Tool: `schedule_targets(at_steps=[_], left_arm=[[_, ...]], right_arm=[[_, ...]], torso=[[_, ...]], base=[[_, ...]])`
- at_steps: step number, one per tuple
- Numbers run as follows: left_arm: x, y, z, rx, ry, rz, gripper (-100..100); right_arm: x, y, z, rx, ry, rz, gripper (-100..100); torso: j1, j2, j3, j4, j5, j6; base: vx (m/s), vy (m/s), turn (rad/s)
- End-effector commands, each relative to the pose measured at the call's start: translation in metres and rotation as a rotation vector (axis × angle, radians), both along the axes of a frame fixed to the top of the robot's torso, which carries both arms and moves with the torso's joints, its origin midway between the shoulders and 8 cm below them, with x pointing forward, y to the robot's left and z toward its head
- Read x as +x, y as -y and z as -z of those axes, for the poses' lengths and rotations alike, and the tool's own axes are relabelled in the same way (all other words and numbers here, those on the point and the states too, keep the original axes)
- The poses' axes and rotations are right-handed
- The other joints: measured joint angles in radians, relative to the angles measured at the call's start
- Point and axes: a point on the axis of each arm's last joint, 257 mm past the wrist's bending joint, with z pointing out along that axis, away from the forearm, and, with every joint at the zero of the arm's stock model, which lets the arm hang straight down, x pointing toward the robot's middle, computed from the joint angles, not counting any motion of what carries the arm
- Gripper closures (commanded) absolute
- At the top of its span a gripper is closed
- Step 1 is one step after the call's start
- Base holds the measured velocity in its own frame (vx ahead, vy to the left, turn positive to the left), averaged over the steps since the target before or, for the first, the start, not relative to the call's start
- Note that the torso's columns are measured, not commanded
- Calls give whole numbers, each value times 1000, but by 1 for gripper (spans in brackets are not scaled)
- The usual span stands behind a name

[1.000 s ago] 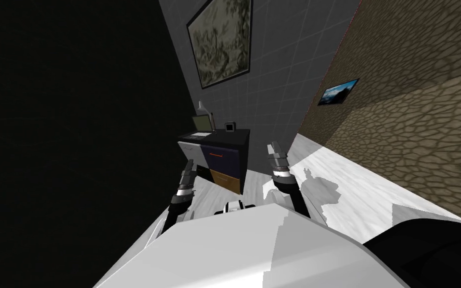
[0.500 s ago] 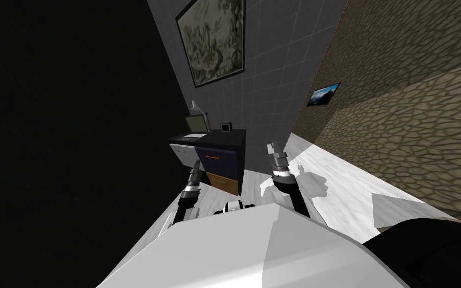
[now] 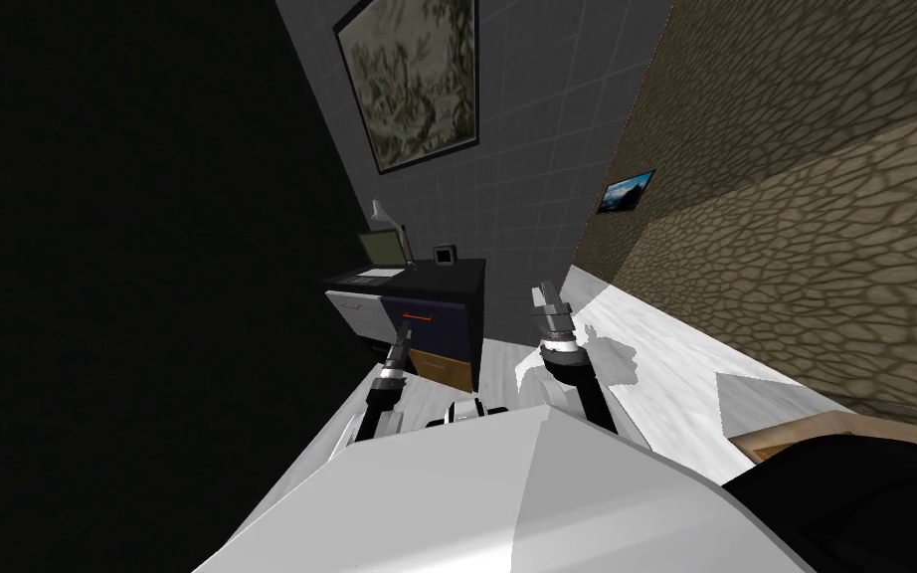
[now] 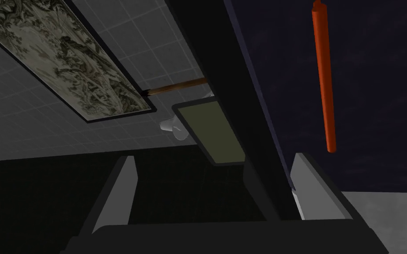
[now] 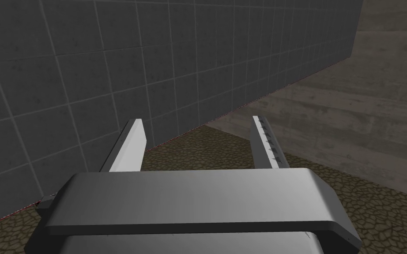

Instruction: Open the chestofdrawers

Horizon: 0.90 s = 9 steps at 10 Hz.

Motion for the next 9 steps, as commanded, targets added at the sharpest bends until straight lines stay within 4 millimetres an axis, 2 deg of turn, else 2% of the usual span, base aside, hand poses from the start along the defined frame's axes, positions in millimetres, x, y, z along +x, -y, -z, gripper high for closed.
schedule_targets(at_steps=[1,2,5,7,9], left_arm=[[8,5,26,43,-60,22,-100],[12,8,39,65,-90,33,-100],[17,12,58,100,-134,48,-100],[22,15,83,152,-191,65,-100],[20,15,71,137,-176,58,-100]], right_arm=[[0,0,0,0,0,0,0],[0,0,0,0,0,0,0],[0,0,0,0,0,0,0],[0,0,0,0,0,0,0],[0,0,0,0,0,0,0]], torso=[[0,0,0,0,0,0],[0,0,0,0,0,0],[-1,1,0,0,0,0],[0,1,1,0,0,0],[0,1,1,0,0,-1]], base=[[40,11,-116],[49,12,-135],[42,4,-90],[41,6,-136],[47,-5,-25]])
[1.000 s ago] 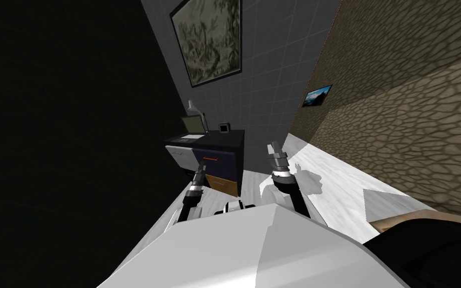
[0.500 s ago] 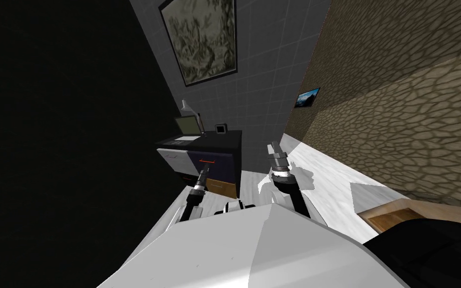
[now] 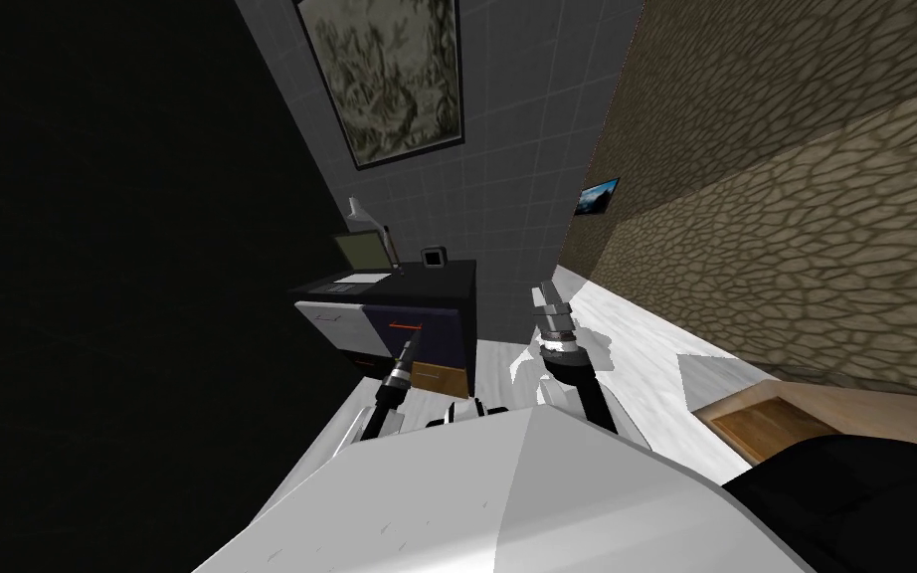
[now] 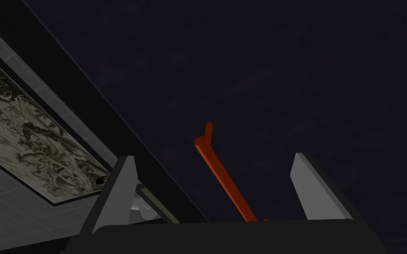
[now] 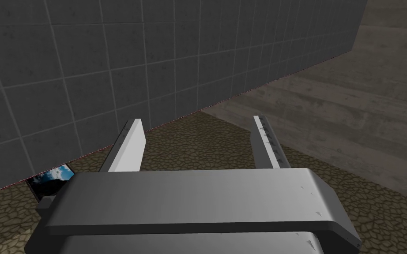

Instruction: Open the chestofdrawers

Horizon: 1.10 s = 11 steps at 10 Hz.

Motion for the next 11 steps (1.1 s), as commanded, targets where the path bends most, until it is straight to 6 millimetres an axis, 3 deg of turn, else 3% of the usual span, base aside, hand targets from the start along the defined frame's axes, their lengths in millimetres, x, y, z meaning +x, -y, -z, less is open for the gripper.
schedule_targets(at_steps=[1,2,3,4,5,7,10,11], left_arm=[[0,-1,-10,0,0,-4,-100],[0,0,-8,0,2,-3,-100],[0,0,-1,0,0,0,100],[1,1,-3,-1,-2,-3,100],[0,4,-10,-11,18,11,-100],[-1,4,-13,-17,25,18,-100],[-1,5,-16,-16,25,15,-100],[-1,5,-16,-16,24,14,100]], right_arm=[[0,0,0,0,0,0,0],[0,0,0,0,0,0,0],[0,0,0,0,0,0,0],[0,0,0,0,0,0,0],[0,0,0,0,0,0,0],[0,0,0,0,0,0,0],[0,0,0,0,0,0,0],[0,0,0,0,0,0,0]], torso=[[-1,-3,-1,0,0,0],[-1,-4,-3,-1,0,0],[0,0,0,0,0,0],[2,7,4,2,1,0],[2,1,2,-1,1,0],[7,-8,-5,-2,2,0],[-8,-1,0,0,-2,1],[-5,0,0,0,-2,1]], base=[[120,-25,-32],[55,-10,-4],[-80,11,36],[-53,5,3],[10,85,-25],[50,159,-21],[49,35,-11],[9,1,1]])
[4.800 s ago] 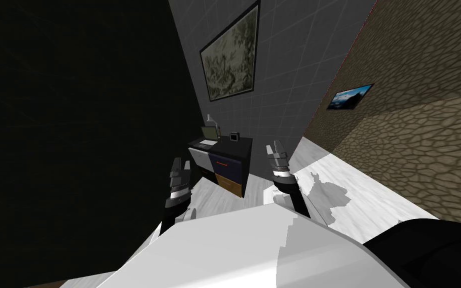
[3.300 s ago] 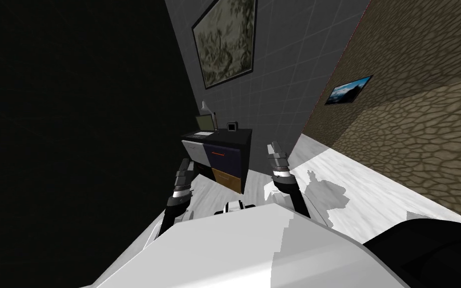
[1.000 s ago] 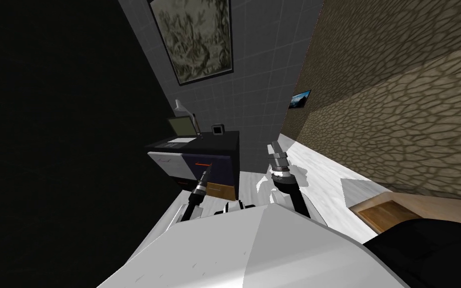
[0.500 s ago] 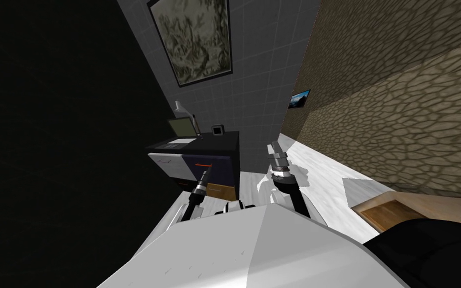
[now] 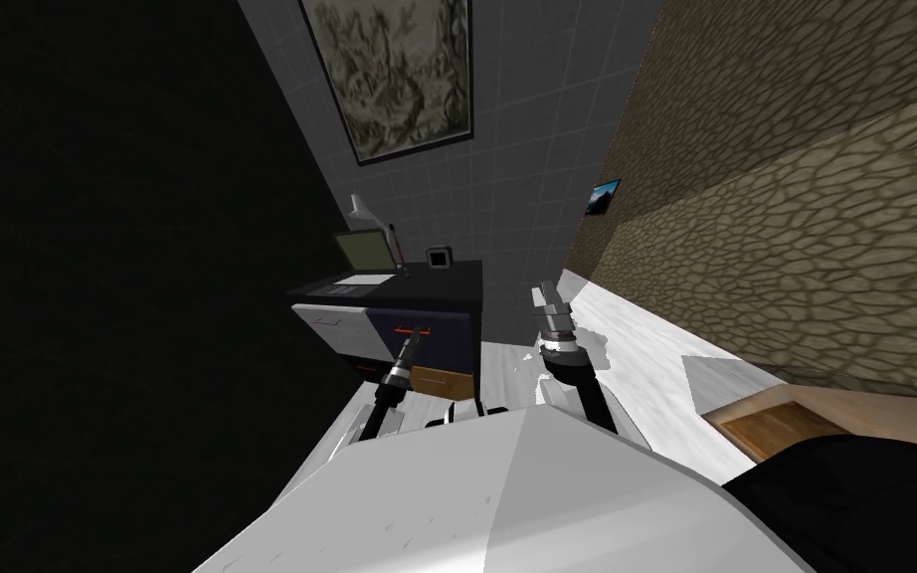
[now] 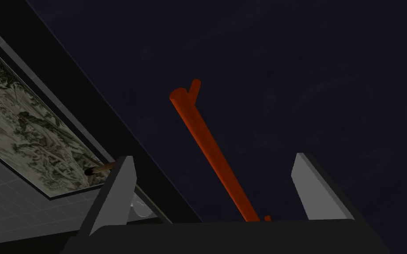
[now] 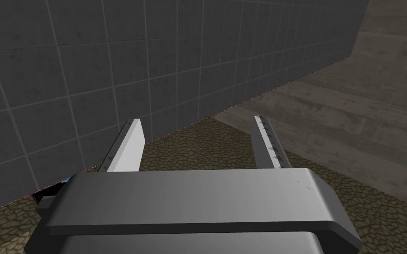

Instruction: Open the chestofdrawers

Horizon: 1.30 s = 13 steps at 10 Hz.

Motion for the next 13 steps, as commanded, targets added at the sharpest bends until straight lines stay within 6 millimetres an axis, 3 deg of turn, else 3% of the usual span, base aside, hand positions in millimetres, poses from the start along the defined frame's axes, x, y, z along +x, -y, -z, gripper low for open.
schedule_targets(at_steps=[1,10,11,13], left_arm=[[-5,1,-2,-2,1,6,100],[-21,6,2,-7,-14,28,100],[-24,6,0,-7,-22,29,-100],[-29,6,-11,-6,-21,30,-100]], right_arm=[[0,0,0,0,0,0,0],[0,0,0,0,0,0,0],[0,0,0,0,0,0,0],[0,0,0,0,0,0,0]], torso=[[3,1,1,1,1,0],[9,3,1,3,1,-2],[6,-4,-2,3,0,-2],[3,-8,-5,-2,1,0]], base=[[-89,44,42],[-155,58,24],[-14,5,-1],[30,1,9]])
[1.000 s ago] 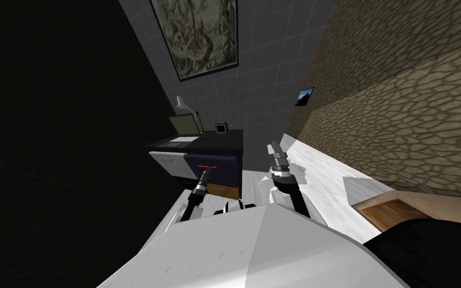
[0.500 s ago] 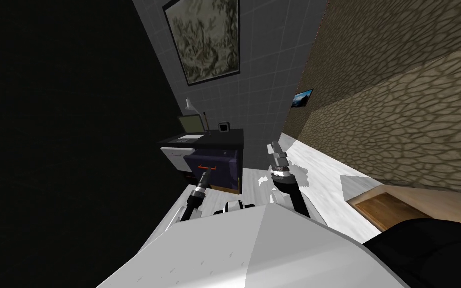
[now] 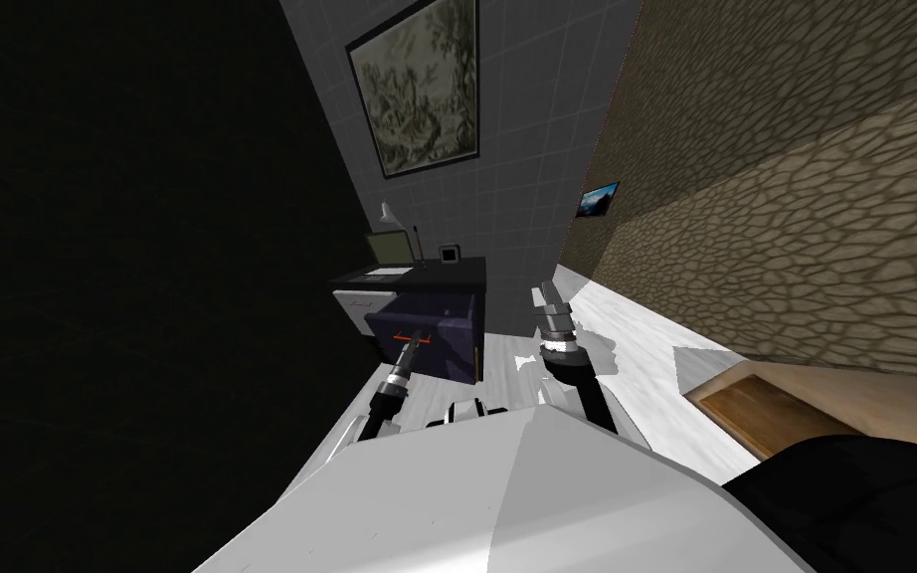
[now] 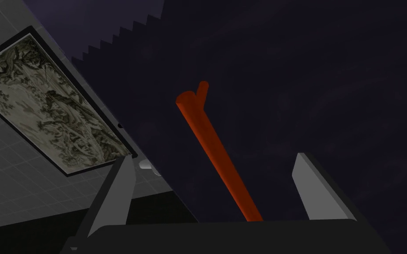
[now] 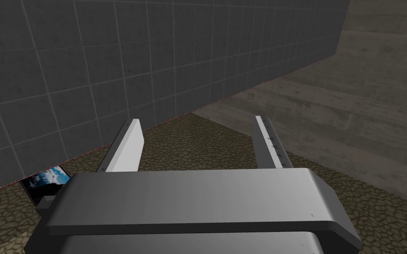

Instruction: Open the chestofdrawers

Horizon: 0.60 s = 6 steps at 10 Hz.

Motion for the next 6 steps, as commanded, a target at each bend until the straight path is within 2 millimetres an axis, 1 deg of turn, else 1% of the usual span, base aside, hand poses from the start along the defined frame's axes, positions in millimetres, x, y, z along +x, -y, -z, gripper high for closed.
schedule_targets(at_steps=[1,6], left_arm=[[-7,0,-14,0,-1,1,-100],[-21,0,-40,0,-4,4,-100]], right_arm=[[0,0,0,0,0,0,0],[0,0,0,0,0,0,0]], torso=[[1,2,1,1,0,0],[2,6,4,2,1,0]], base=[[42,-8,6],[32,-4,4]])
